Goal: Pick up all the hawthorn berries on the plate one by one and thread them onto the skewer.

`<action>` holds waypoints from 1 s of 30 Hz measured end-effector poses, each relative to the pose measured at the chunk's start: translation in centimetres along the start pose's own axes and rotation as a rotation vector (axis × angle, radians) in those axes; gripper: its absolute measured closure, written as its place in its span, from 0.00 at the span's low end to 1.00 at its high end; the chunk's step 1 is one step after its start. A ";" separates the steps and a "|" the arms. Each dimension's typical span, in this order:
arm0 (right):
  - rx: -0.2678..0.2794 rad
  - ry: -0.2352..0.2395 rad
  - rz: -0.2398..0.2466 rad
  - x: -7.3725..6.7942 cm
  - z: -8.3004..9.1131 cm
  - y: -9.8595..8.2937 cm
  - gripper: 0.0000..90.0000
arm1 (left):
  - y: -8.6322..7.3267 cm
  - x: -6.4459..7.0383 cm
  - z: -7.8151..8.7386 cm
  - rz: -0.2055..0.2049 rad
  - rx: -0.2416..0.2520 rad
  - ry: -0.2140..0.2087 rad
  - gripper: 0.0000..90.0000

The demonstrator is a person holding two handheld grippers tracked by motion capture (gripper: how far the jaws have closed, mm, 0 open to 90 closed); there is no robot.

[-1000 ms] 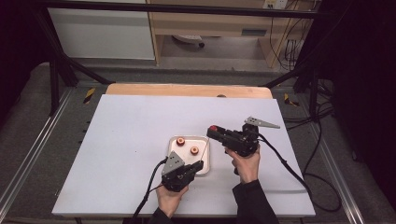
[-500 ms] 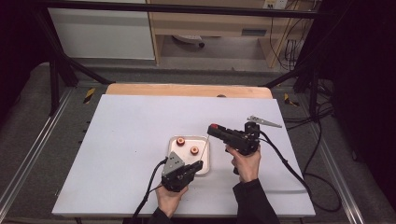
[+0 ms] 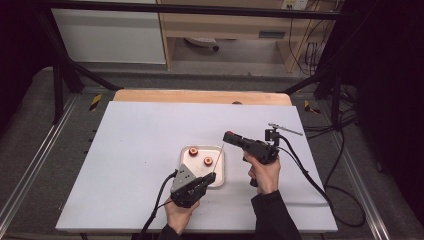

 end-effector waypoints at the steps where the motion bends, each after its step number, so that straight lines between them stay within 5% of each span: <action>1: 0.000 0.002 -0.002 0.0 0.0 0.0 0.67 | 0.0 0.0 0.0 0.000 0.000 0.000 0.99; 30: -0.041 -0.008 0.016 0.1 0.1 -0.3 0.67 | -0.2 0.0 -0.1 -0.010 -0.014 -0.003 0.99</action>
Point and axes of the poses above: each handheld gripper's, and its own axes: z roughly backward along the jaws, y roughly out of its top, x roughly to its right, the point moved 6 cm from there along -z, roughly forward along the jaws, and after that the axes turned 3 degrees about y, right-handed, at the moved point
